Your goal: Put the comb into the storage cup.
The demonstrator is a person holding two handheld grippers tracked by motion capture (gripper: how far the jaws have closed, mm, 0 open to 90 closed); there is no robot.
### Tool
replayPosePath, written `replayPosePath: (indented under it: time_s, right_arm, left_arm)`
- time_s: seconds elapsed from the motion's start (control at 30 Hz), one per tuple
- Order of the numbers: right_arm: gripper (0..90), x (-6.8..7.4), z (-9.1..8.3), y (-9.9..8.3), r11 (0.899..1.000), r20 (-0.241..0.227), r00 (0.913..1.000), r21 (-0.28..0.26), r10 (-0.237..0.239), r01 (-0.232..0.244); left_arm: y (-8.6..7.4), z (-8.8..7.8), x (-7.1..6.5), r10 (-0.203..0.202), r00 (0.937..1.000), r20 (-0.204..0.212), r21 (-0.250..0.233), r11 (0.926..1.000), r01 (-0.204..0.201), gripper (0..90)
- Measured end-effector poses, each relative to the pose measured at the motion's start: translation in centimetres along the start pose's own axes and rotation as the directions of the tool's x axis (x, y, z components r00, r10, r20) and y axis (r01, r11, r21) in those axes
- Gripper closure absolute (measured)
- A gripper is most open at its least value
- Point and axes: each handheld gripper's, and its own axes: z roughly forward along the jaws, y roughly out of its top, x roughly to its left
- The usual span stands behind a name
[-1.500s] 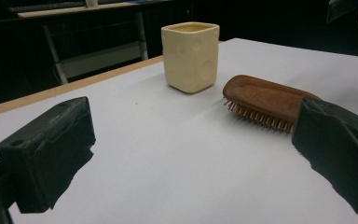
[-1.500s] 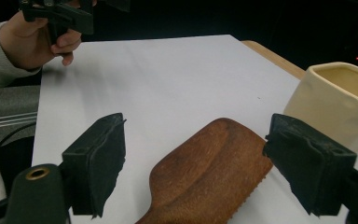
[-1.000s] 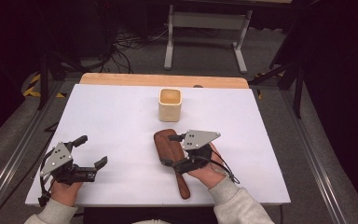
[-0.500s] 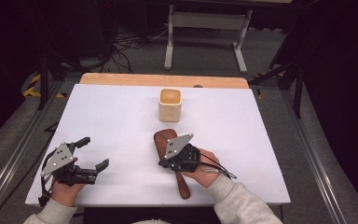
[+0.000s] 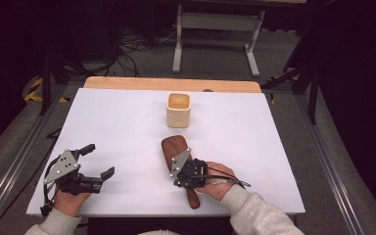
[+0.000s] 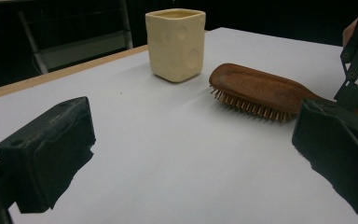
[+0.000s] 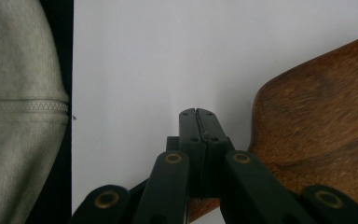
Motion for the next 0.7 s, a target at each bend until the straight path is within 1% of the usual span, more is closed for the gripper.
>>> replayPosePath:
  time_s: [0.13,0.17,0.23,0.27,0.3,0.33,0.4,0.47,0.5,0.53,0.57,0.63,0.67,0.7]
  right_arm:
    - [90.0,0.1,0.4,-0.2,0.999,-0.001,1.0,0.037,0.0,0.0]
    - [90.0,0.1,0.4,-0.3,0.999,-0.004,1.0,0.053,0.007,-0.007]
    - [90.0,0.1,0.5,-0.4,0.998,-0.002,0.9999,0.063,0.012,-0.011]
    - [90.0,0.1,0.5,-0.6,0.998,-0.002,1.0,0.071,0.003,-0.003]
    - [90.0,0.1,0.4,-0.7,0.997,-0.001,1.0,0.081,0.007,-0.007]
    - [90.0,0.1,0.3,-1.0,0.996,0.0,0.9999,0.083,0.014,-0.014]
    - [90.0,-0.2,0.1,-1.3,0.996,0.018,0.9998,0.087,0.012,-0.014]
    - [90.0,-0.3,0.0,-1.6,0.996,0.021,0.9997,0.088,0.016,-0.017]
    - [90.0,-0.4,-0.1,-1.8,0.995,0.017,0.9995,0.093,0.027,-0.028]
    - [90.0,-0.6,-0.3,-2.0,0.995,0.035,0.999,0.098,0.029,-0.032]
    - [90.0,-0.8,-0.3,-2.2,0.995,0.04,0.999,0.096,0.02,-0.024]
    - [90.0,-1.1,-0.4,-2.4,0.995,0.04,0.9987,0.096,0.03,-0.034]
    - [90.0,-1.2,-0.6,-2.6,0.993,0.054,0.9976,0.106,0.044,-0.05]
    - [90.0,-1.3,-0.6,-2.7,0.993,0.061,0.9973,0.108,0.04,-0.047]
  left_arm:
    - [0.0,0.0,0.0,-0.002,1.0,-0.004,0.001,1.0,0.002,0.2]
    - [0.0,0.0,0.0,-0.002,1.0,-0.004,0.001,1.0,0.002,0.3]
    - [0.0,0.0,0.0,0.006,0.9999,-0.009,0.0,1.0,-0.006,0.3]
    - [0.0,0.0,0.0,0.002,1.0,-0.01,-0.002,1.0,-0.002,0.3]
    - [0.0,0.0,0.0,0.002,1.0,-0.01,-0.002,1.0,-0.002,0.3]
    - [0.0,0.0,0.0,0.0,1.0,-0.009,-0.003,1.0,0.0,0.3]
    - [0.0,-0.1,0.0,0.0,1.0,-0.009,-0.003,1.0,0.0,0.3]
    - [0.0,-0.1,0.0,0.001,1.0,-0.009,0.0,1.0,-0.001,0.3]
    - [0.0,0.0,0.0,0.006,0.9999,-0.011,0.0,1.0,-0.006,0.3]
    - [0.0,0.0,0.0,0.001,1.0,-0.009,-0.001,1.0,-0.001,0.3]
    - [0.0,0.0,0.0,0.001,1.0,-0.008,-0.001,1.0,-0.001,0.3]
    - [0.0,0.0,0.0,0.002,1.0,-0.009,-0.001,1.0,-0.002,0.3]
    - [0.0,0.0,0.0,0.002,1.0,-0.008,-0.001,1.0,-0.002,0.3]
    - [0.0,-0.1,0.0,0.004,0.9999,-0.011,0.004,1.0,-0.004,0.3]
